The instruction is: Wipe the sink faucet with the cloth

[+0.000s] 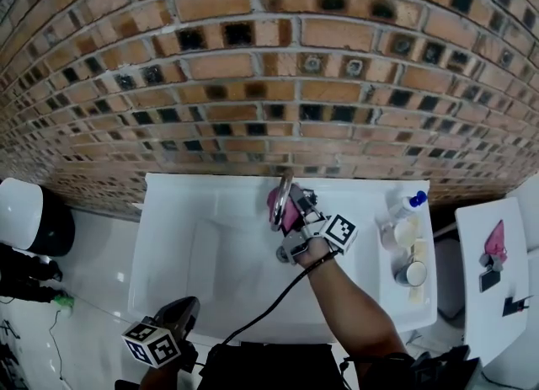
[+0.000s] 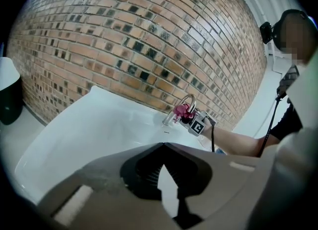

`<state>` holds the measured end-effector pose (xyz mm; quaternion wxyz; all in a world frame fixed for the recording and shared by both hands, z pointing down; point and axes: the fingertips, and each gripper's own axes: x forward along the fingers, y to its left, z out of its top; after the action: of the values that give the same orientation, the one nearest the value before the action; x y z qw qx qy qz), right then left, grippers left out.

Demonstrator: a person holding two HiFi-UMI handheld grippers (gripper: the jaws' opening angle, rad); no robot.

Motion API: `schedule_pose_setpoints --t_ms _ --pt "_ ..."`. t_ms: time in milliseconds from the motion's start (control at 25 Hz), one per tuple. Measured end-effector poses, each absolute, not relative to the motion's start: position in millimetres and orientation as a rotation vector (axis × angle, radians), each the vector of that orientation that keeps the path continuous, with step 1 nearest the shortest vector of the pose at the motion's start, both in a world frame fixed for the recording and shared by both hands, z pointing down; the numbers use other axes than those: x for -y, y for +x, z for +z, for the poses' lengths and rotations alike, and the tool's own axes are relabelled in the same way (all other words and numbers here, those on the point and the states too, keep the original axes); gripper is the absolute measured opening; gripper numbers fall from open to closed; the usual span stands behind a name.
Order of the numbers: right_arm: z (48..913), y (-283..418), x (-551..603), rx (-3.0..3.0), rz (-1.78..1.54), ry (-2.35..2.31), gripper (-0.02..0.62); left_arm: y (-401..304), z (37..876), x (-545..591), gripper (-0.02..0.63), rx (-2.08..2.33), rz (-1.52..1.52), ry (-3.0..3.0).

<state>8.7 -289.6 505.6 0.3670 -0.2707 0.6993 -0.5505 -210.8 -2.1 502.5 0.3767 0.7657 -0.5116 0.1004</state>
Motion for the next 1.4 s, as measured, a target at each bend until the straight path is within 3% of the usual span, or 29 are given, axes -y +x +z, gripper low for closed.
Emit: schedule_pose_setpoints --t_ms 680,1400 --pt "441.5 6.9 261.2 -1.857 -1.296 -0.2 0.092 -174.0 510.9 -23.6 0.005 1.304 0.213 1.908" --pt "461.4 12.9 205.2 -2.392 -1.24 -0.39 0.089 -142.4 527.8 0.7 0.005 1.089 0.315 2.027"
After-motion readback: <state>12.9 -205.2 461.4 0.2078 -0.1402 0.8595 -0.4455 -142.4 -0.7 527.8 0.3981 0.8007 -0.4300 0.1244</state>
